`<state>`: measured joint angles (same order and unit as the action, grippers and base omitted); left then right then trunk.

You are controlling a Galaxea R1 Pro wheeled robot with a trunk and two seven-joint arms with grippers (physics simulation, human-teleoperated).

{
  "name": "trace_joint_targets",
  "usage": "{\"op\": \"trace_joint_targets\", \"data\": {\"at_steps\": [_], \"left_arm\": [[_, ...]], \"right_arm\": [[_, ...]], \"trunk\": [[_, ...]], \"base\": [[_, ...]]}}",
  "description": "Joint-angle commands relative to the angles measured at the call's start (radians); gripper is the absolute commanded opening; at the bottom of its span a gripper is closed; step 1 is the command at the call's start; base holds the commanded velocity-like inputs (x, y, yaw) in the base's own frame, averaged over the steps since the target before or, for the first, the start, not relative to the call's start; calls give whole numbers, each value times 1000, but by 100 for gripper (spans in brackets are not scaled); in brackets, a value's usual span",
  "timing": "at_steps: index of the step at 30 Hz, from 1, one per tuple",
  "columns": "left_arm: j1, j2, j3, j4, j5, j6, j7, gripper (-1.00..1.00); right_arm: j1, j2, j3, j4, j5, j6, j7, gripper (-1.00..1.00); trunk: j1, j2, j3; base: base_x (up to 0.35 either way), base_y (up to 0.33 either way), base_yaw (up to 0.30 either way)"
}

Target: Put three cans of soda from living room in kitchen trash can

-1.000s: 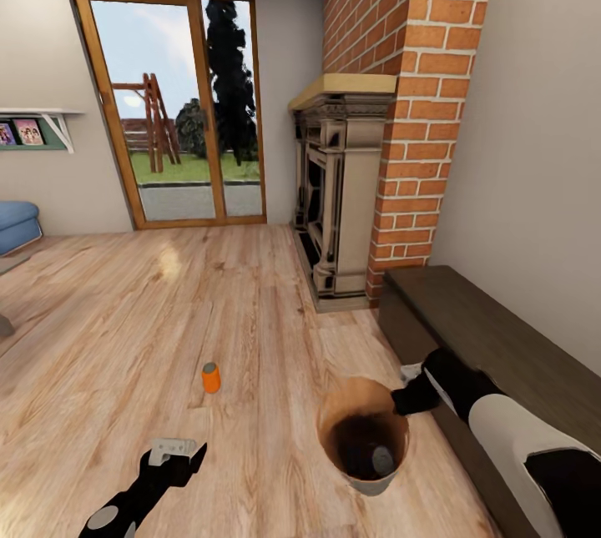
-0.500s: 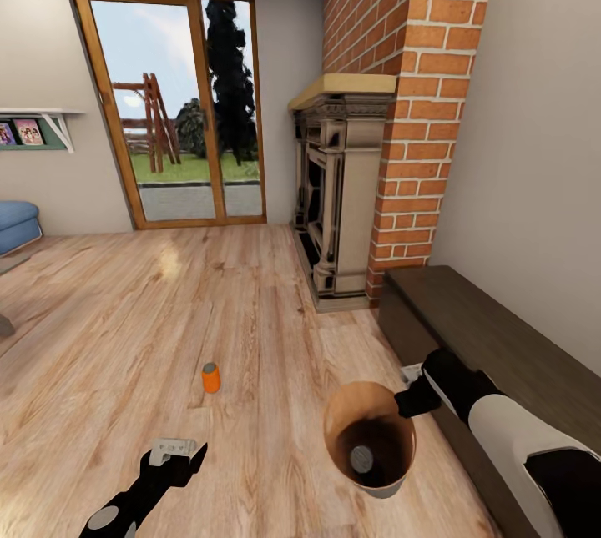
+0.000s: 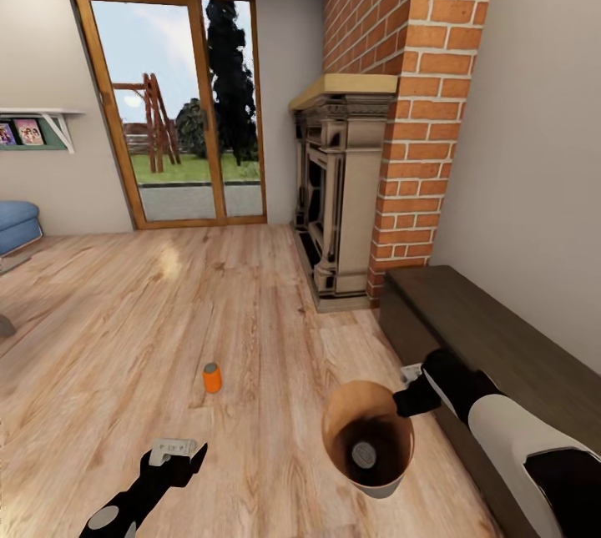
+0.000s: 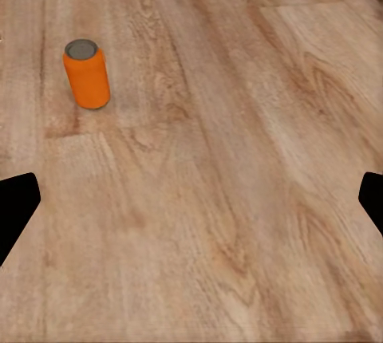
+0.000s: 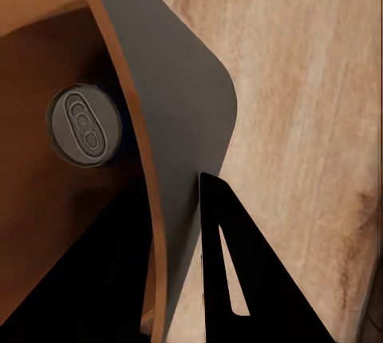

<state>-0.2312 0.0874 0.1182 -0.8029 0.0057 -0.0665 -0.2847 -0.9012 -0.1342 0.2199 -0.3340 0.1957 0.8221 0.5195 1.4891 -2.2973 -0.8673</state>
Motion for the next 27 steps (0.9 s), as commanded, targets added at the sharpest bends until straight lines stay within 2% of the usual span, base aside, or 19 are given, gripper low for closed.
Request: {"op": "trace_joint_targets", "data": {"at_steps": [1,14,22,26,27], "left_arm": [[0,0,0,0,-1,0,0,100],[0,0,1,3,-3,2,-2,100],[0,0,1,4,-3,2,-2,100],[0,0,1,4,-3,1,-2,100],[0,0,1,4,-3,1,-2,100]], "right_arm": [[0,0,-6,-1,-24,5,5,-100],[1,3,-9,-2,-27,-3,14,-100],[1,0,-15,-4,-27,-5,97,-100],[1,0,-41,-6,-26,-6,140,-100],[1,1,-60,-7,-26,-6,157,-100]], "trunk": [[0,0,0],[0,0,0],[0,0,0],[0,0,0],[0,0,0]], "base": [[0,187,0],[34,258,0],[104,279,0],[133,277,0],[141,275,0]]}}
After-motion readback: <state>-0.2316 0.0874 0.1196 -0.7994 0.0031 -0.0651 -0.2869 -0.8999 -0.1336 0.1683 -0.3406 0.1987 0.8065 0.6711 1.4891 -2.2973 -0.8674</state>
